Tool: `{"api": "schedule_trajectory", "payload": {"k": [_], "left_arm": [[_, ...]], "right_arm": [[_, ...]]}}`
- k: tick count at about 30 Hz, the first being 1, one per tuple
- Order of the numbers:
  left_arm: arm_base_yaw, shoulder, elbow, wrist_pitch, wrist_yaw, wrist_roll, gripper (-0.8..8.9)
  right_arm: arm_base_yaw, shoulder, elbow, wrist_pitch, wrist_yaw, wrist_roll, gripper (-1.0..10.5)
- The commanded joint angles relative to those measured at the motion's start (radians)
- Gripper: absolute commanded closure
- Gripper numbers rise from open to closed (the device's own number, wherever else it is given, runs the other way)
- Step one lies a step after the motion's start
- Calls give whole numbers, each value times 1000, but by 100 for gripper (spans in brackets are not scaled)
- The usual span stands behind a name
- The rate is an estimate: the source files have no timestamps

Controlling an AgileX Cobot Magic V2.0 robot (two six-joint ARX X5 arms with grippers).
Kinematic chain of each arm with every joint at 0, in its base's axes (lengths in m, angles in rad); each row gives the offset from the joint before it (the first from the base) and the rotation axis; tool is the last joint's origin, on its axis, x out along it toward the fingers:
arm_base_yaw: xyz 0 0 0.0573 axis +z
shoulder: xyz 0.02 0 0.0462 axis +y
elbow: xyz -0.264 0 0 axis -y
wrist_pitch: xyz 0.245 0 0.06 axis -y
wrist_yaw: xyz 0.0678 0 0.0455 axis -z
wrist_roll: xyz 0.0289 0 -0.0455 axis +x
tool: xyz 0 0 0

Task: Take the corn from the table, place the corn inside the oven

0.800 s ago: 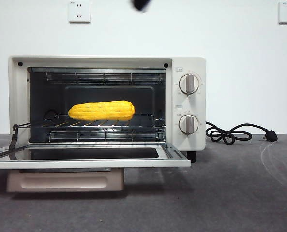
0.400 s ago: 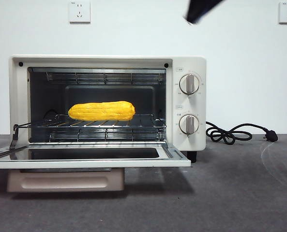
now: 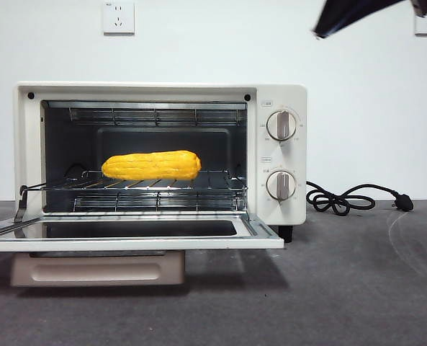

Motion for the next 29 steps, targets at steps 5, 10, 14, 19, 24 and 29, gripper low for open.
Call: {"api": "schedule_trajectory", "payload": {"k": [5, 10, 14, 19, 24, 29], "left_arm": [[18, 253, -11, 15, 21, 7, 822], [1, 396, -11, 21, 17, 32, 822], [-28, 458, -11, 29, -66, 29, 822], [-76, 488, -11, 35, -165, 23, 822], [-123, 506, -11, 36, -196, 23, 822], [-149, 523, -11, 30, -184, 27, 822]], "right_arm": [[-43, 5, 5, 0, -8, -50, 959], [-42, 5, 5, 0, -9, -64, 959], [-43, 5, 5, 0, -20, -68, 959], [-42, 5, 5, 0, -22, -70, 959], [-43, 5, 5, 5, -23, -70, 959], [-43, 5, 5, 6, -23, -70, 959]]}}
